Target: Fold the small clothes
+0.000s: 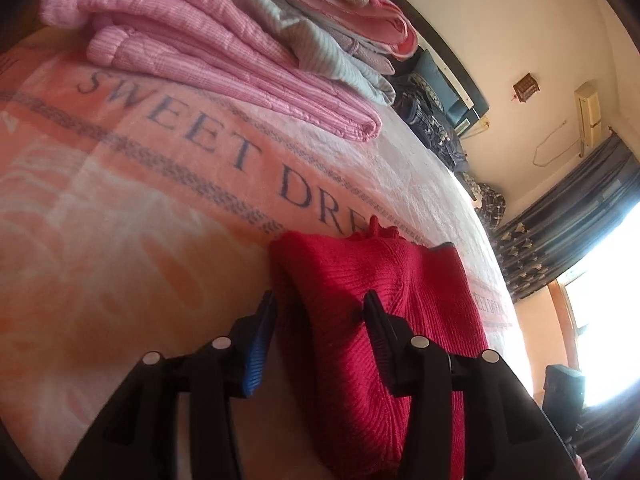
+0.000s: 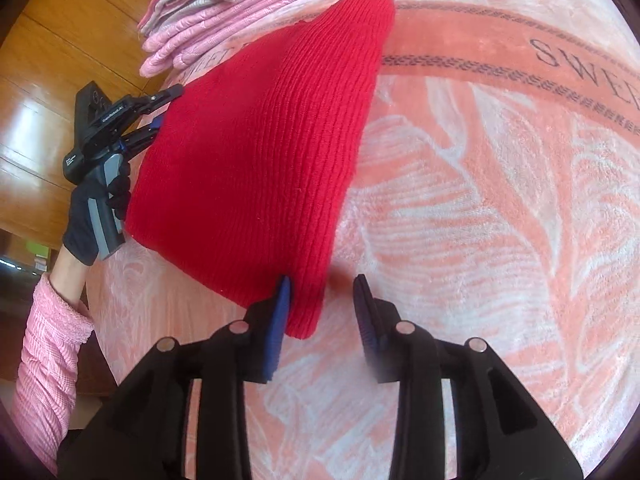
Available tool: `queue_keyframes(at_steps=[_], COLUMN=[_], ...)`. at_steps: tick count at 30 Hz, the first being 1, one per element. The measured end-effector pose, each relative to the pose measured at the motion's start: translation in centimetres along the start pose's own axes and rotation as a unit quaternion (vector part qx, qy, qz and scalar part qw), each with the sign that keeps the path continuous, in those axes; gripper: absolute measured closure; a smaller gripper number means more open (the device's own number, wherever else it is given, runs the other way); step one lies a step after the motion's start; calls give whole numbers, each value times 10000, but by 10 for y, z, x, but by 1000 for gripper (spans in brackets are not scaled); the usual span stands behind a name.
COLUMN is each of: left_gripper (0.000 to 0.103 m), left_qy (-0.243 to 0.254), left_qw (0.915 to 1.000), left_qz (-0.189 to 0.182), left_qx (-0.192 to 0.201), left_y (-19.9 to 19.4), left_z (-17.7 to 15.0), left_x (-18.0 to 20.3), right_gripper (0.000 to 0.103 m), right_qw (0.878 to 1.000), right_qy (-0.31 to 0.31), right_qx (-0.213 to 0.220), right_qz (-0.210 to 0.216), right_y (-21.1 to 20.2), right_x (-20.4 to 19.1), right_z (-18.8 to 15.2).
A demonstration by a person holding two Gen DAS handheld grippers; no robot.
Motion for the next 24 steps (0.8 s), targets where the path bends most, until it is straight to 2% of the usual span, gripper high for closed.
queue_keyframes(at_steps=[2,4,8,11,15,17,20,21,22,24], left_gripper=[58,58,57,55,49,52,70,86,99,99], left_qy=[-86,204,859,1170,1287,1433,1649,1679,1677,1730], left_qw=[9992,9987,9961,9918,9860,9783,9724,9726,9752,9778], left_qz=[202,237,191,332,631,1055,1327,1349,1313,1154], left_qx=[346,406,-16,-397,-853,-1058,-982,-870,-594,241], left_y=[-18,-19,18,53,90,103,106,102,93,64], left_z=[15,26,32,28,22,15,12,12,16,27], left_x=[-8,6,59,86,96,94,98,100,103,111], right_gripper=[67,67,67,67,67,67,67,67,69,70], right_qw=[9998,9992,9996,9996,9992,9990,9989,9988,9987,9983], right_qy=[174,307,201,130,195,237,290,317,348,417], right_qx=[14,17,82,173,226,224,176,158,144,137], right_qz=[135,256,170,186,277,320,323,326,342,373], right_y=[-1,-2,-8,-13,-16,-16,-13,-13,-13,-14], right_x=[8,13,12,11,15,18,23,25,27,30], right_z=[0,-1,0,2,3,3,0,-2,-2,-2])
Point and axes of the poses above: each gripper's, at about its wrist camera, not at the fingertips, and y roughly the way its jaws point, x to its right, z to its top, the point moved 8 cm from there along y, roughly the way its jaws point, and after that the axes turned 6 degrees about y, right-handed, at the moved point
